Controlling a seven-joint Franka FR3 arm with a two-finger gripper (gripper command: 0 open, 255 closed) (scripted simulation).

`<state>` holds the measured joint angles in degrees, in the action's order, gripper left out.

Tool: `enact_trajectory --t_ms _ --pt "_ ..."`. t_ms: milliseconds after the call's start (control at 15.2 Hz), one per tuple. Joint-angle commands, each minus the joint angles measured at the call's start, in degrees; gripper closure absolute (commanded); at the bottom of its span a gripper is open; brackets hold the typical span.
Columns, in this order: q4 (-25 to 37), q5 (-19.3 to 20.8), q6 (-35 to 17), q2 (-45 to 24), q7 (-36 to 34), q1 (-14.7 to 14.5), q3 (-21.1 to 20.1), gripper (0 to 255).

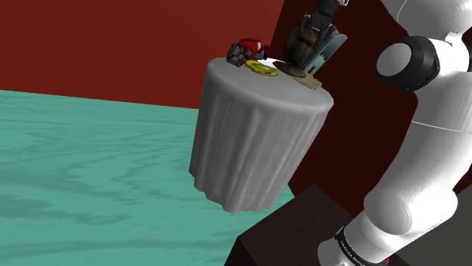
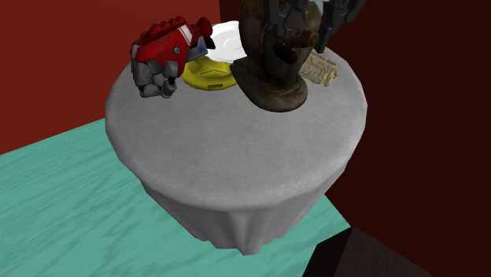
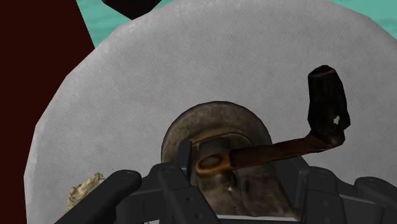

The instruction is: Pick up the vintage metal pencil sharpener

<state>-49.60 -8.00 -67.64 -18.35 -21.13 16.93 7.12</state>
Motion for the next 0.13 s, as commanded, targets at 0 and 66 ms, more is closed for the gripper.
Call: enact_trajectory --t_ms 0,66 --pt "3.7 -0.3 2.0 -1.5 -0.1 0.4 0.0 255" --pt "3.6 -0.3 1.9 -1.5 -0.1 0.4 0.0 255"
